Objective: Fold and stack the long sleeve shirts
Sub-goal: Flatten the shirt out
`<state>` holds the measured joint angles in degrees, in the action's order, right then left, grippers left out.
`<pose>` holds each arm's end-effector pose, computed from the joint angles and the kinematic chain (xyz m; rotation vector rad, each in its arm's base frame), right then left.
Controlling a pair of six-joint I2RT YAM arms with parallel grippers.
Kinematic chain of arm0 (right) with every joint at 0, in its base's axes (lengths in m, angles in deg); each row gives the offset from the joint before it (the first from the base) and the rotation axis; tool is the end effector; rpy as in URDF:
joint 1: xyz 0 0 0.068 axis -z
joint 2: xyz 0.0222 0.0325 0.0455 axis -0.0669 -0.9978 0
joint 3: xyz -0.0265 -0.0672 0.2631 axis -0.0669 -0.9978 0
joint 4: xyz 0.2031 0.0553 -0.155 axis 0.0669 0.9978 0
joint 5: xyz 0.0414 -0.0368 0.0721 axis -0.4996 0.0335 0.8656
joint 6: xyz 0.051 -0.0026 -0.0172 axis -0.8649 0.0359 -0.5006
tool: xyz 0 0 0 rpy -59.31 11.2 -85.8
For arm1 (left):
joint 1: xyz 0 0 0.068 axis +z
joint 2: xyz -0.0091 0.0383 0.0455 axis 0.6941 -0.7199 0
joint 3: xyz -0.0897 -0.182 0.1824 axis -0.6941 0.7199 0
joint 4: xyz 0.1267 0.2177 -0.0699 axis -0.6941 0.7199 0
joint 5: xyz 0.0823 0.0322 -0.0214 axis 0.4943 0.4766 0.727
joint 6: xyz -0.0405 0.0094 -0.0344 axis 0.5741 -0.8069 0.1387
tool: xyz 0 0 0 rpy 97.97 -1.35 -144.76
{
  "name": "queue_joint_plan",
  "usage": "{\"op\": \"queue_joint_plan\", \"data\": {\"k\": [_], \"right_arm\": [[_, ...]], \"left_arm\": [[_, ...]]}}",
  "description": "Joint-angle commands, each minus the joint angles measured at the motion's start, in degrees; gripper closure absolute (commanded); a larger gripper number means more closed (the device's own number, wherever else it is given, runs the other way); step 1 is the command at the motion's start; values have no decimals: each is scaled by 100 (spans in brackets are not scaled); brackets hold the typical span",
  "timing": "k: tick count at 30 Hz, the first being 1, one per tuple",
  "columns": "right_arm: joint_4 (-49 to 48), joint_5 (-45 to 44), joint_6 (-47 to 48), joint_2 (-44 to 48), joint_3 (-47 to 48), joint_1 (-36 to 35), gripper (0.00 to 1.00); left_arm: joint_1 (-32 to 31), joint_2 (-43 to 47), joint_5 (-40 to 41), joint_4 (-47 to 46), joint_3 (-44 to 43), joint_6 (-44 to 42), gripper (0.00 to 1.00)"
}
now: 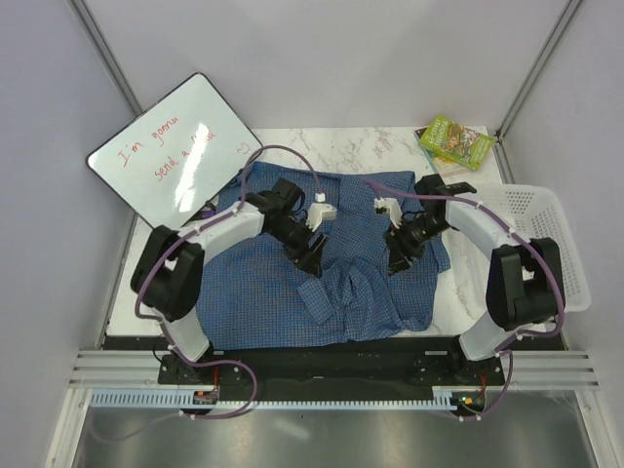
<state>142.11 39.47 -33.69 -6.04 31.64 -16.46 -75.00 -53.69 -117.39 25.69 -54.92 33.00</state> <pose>0.2667 0.0835 0.2229 -1.2986 2.4144 0.9610 0.2763 -0.1925 0.2165 1.2314 2.3865 -1.0116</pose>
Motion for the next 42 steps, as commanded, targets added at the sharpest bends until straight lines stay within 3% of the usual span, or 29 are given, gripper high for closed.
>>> {"op": "queue_joint_plan", "data": {"k": [1,3,4,7,13,16,21,24,25,27,31,37,42], "right_arm": [[-333,716,-806,-321,555,277,43],[-500,656,-1121,-445,626,409,44],[-753,473,-1245,-462,661,444,44],[-1019,216,-1650,-690,801,497,45],[-2019,-30,-2923,-858,618,410,46],[-2214,-390,-3004,-919,583,296,47],[-2005,-654,-2952,-1025,574,216,48],[-1977,-663,-2610,-929,347,6,48],[-2047,-767,-2513,-780,250,-73,48],[-2222,-865,-2102,-613,-5,-372,47],[-2478,-1251,-1607,-383,-103,-1003,45],[-2295,-1665,-1597,-769,152,-1295,47],[-2215,-1585,-2133,-524,-268,-1269,45]], "left_arm": [[-506,-474,11,-273,-402,435,34],[-709,-483,-76,-98,-455,233,54],[-910,-422,-51,25,-455,-29,76],[-1332,235,150,334,-105,-713,94],[-2061,1757,924,675,1231,-2312,98],[-2588,2196,1249,773,1846,-2903,98],[-3135,2426,1960,161,2532,-2924,93],[-3118,2513,2147,35,2604,-2748,72],[-2944,2627,1973,35,2534,-2651,55],[-2488,3040,1630,35,2428,-2284,31],[-1757,3436,1128,79,2314,-1676,28],[-290,3288,872,9,2191,-1078,30],[-112,3015,1013,-333,2155,-875,29]]}}
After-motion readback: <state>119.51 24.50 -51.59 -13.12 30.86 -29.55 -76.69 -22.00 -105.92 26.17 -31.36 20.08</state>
